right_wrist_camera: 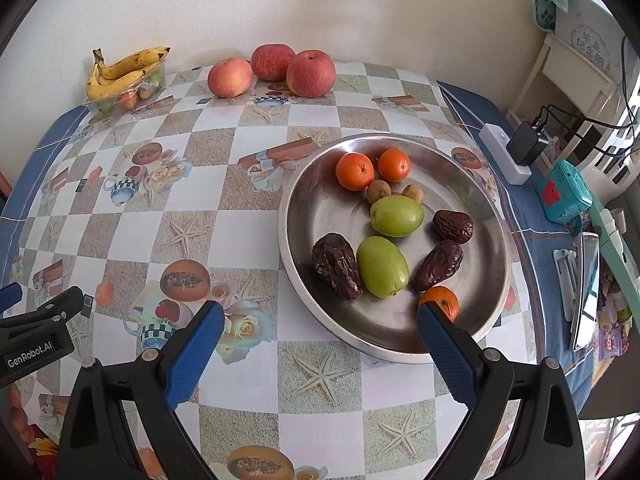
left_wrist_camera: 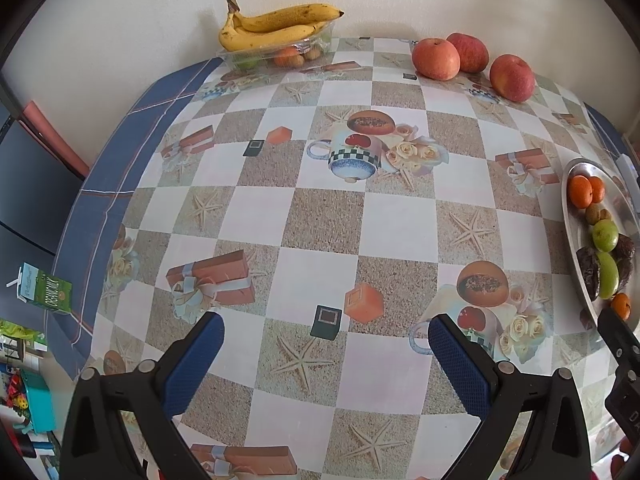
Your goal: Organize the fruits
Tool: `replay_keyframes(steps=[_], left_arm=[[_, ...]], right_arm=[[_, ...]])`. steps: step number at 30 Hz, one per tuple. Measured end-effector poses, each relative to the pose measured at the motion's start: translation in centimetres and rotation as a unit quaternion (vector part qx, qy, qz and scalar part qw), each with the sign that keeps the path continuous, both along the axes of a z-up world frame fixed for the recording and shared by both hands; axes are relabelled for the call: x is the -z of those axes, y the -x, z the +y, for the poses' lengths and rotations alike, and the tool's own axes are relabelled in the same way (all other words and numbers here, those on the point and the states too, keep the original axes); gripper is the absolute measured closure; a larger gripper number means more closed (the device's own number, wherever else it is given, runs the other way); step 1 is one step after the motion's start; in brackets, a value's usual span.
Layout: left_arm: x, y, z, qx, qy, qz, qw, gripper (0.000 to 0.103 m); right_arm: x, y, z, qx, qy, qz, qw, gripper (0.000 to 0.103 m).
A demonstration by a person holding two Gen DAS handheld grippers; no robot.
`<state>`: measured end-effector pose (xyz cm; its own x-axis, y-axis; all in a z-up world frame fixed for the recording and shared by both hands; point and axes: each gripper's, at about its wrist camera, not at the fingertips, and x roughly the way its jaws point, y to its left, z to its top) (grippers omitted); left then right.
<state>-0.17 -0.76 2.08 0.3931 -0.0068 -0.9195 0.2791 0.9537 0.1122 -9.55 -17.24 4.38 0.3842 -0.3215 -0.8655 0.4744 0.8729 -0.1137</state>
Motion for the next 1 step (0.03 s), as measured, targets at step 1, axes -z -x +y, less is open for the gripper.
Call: replay_keyframes(steps=[1], left_arm=[[0.02,0.02,-0.05,0.000,0.001,0.002,1.0000,0.000]], right_arm=[[-0.02,-0.01,-0.03,0.000,0.000,0.000,1.000,0.006]])
